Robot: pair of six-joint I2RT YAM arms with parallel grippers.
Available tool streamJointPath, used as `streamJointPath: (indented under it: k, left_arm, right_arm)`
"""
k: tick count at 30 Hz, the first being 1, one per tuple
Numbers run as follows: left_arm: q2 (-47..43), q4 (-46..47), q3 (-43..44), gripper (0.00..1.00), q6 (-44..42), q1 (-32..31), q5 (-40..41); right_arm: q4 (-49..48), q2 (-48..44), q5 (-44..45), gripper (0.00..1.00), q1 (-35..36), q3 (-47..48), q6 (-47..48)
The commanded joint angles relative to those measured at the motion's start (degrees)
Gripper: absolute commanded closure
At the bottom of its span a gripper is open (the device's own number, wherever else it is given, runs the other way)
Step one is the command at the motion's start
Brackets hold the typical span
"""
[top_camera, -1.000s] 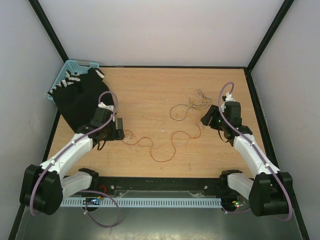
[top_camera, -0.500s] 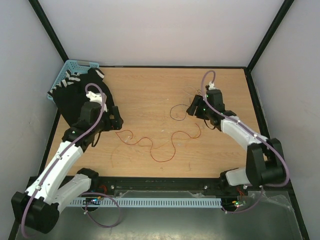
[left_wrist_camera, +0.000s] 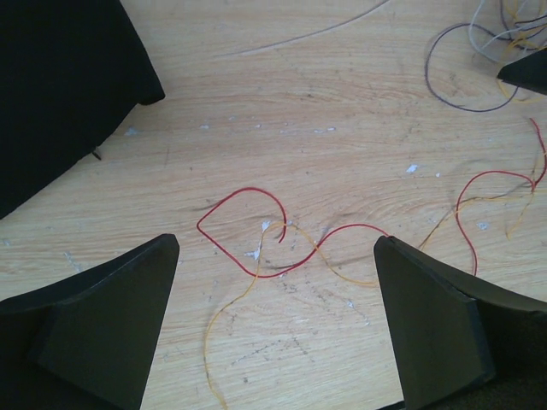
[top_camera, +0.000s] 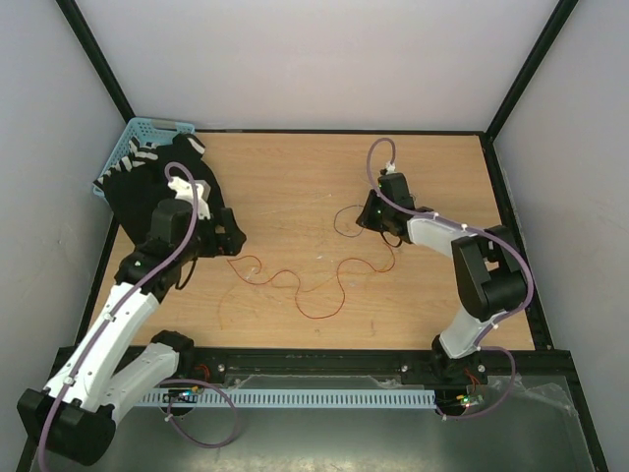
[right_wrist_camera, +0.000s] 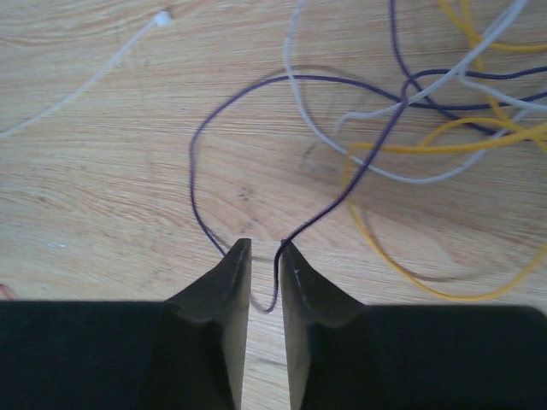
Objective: Zip-tie the wires
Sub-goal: Pick up the cable at the center of the board.
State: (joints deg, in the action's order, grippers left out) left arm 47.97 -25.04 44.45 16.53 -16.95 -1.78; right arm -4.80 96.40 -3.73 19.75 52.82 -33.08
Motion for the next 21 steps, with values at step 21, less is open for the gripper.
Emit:
streamJointPath:
  k: [21]
  left_arm:
    - [11.3,22.9,20.7,0.01,1.6,1.2,-16.1]
  right_arm:
    - [19.0,-1.5,6.8,1.0,-7.8,59.1,11.8]
